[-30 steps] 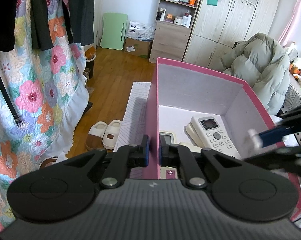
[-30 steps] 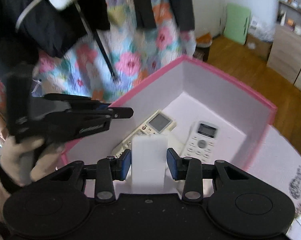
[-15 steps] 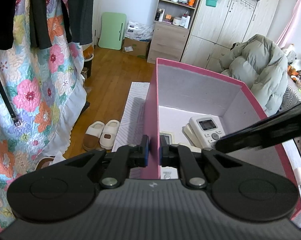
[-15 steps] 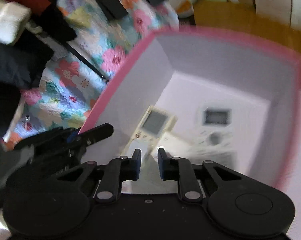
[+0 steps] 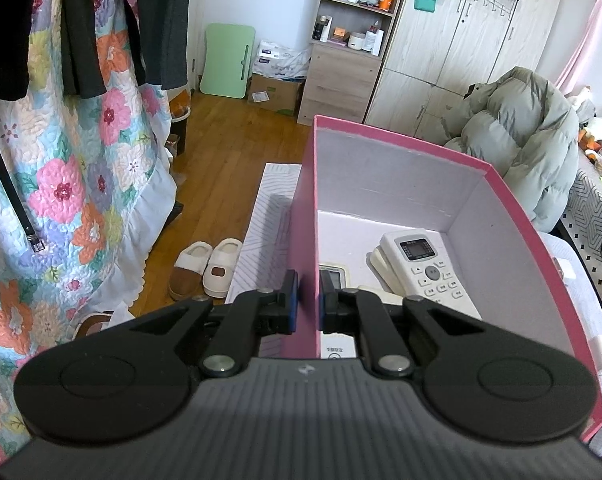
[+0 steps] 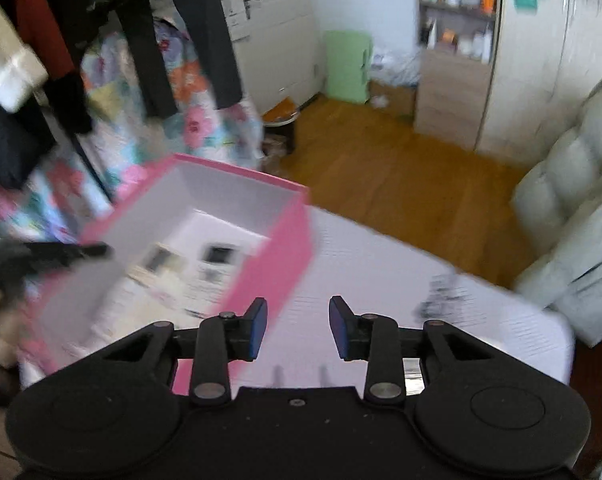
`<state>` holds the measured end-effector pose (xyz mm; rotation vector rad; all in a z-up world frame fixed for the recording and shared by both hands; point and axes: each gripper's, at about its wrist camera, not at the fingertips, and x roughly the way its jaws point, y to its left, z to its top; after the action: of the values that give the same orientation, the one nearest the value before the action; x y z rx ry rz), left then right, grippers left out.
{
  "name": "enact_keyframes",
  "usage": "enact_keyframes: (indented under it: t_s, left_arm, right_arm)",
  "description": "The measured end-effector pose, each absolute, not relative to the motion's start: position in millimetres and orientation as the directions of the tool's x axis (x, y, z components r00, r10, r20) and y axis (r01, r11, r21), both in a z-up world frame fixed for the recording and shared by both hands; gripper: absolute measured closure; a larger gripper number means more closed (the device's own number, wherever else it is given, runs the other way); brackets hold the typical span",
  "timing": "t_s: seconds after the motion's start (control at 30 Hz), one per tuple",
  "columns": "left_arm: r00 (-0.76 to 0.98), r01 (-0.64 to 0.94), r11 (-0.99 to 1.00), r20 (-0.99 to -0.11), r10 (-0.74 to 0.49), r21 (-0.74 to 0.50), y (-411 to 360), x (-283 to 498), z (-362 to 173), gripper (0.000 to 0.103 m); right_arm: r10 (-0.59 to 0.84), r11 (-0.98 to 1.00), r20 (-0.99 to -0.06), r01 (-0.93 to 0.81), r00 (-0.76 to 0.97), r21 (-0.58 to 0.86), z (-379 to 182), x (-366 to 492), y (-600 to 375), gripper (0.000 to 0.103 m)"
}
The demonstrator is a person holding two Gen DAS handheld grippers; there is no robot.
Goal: Organize rigid objects
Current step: 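Move the right tool to the keys and close on the key ring, then lift the keys with the right tool and carry them over the box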
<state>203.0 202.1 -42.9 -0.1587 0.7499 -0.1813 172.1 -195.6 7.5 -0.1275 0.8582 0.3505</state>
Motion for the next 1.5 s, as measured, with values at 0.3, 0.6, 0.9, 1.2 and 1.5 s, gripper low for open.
enact_keyframes:
  t_s: [0.3,0.6,0.9,1.2,1.5]
  left_arm:
    - [0.718,0.107,0.973,-0.661,-0.217,-0.204,203,203,-43,0.094]
    - [0.719,0.108,0.973,-0.66,-0.218,-0.204,205,205,-43,0.094]
    - [0.72,0.106,0.973,-0.66,-0.216,-0.203,208,208,-45,0.094]
    - [0.72,0.107,0.973,-0.659,-0.217,-0.204,208,208,-46,0.094]
    - [0.72,0.106,0.973,-0.66,-0.217,-0.205,207,207,-47,0.094]
  right_arm:
    - [0.161,0.981,-0.848,-0.174,0.505,0.083,-63,192,-277,0.06]
    - [0.179,0.984,-0.863,-0.11,0.473,0.143,-107,215,-292,0.062]
    - [0.244,0.967,-0.792,-0.201,0.56,0.156,-76,194,-278,0.1]
    - [0.3,0.953,-0.754,-0.211,0.585,0.216,-58,185,-267,0.101]
    - [0.418,0.906,-0.66,-0.346,0.624,0.246,-9,171,-221,0.101]
